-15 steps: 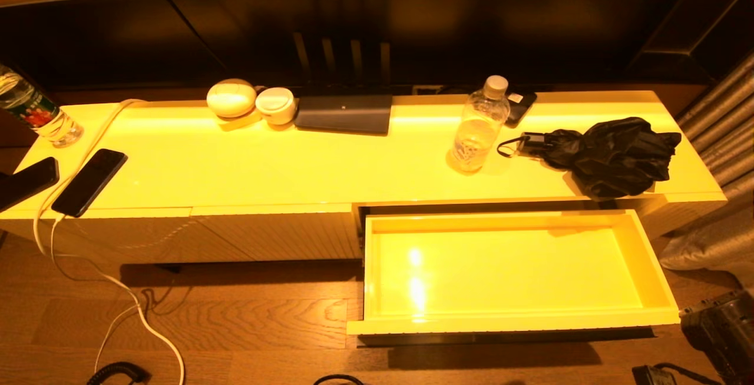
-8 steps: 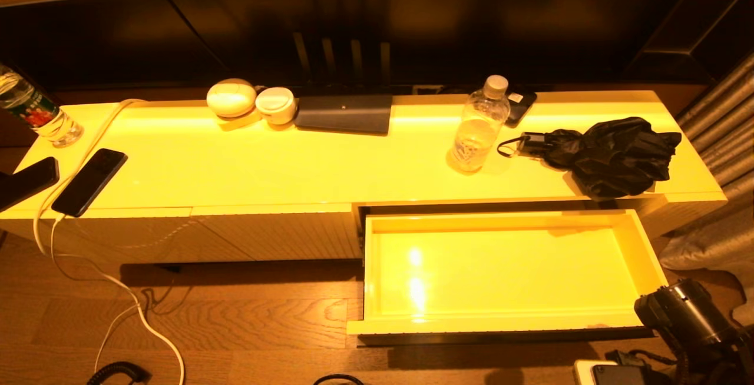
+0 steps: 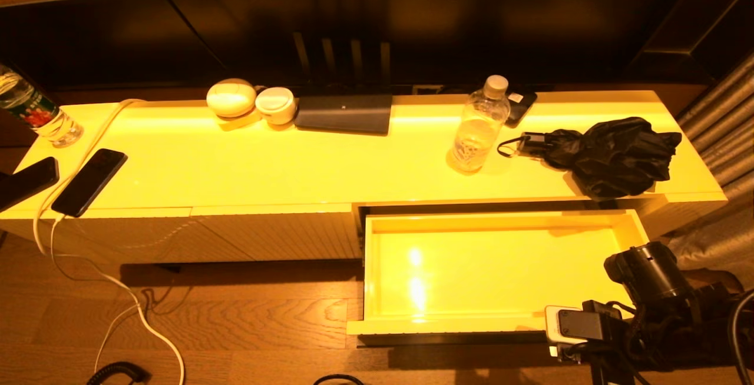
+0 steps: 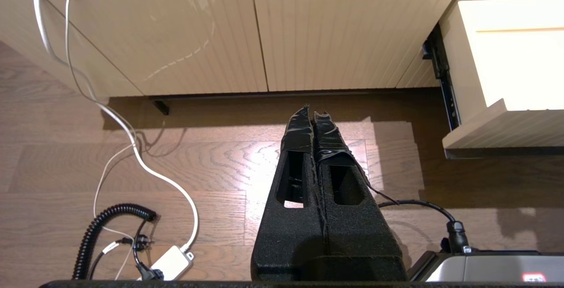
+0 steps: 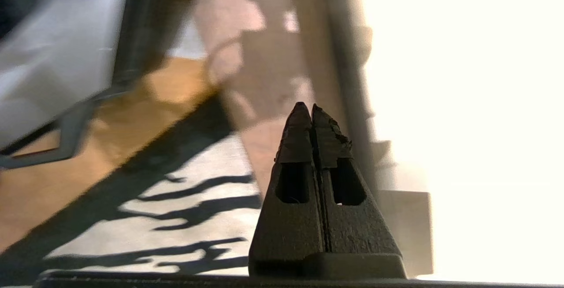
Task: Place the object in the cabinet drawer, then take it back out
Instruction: Close the drawer
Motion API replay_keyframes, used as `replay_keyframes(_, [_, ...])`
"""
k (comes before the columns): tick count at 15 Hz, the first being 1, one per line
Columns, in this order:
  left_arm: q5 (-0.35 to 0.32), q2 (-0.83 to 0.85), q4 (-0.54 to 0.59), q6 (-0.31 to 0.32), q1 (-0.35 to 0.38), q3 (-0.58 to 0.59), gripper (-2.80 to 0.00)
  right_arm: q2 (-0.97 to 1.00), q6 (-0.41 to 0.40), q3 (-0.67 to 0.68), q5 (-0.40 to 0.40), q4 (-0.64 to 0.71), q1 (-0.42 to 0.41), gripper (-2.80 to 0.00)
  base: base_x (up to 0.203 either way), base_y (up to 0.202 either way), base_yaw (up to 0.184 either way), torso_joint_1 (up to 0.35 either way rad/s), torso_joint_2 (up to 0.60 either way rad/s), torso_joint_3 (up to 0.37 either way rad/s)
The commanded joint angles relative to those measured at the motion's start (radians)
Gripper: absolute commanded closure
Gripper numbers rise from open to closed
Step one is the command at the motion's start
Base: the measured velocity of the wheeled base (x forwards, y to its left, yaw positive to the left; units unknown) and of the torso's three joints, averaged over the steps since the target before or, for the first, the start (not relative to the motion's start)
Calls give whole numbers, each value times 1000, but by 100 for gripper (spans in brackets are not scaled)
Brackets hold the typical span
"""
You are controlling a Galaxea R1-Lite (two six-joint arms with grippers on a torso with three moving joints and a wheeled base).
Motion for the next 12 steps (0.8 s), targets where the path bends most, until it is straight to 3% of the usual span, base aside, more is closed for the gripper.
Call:
replay_keyframes(1, [0,0,-1,0,0,2,0,54,-6,-32,-23,-54,1,0,0,0,0,0,0,0])
replay_keyframes(12, [0,0,1,0,0,2,0,139,-9,-181,-105,-204,30,0,0,0,0,0,0,0])
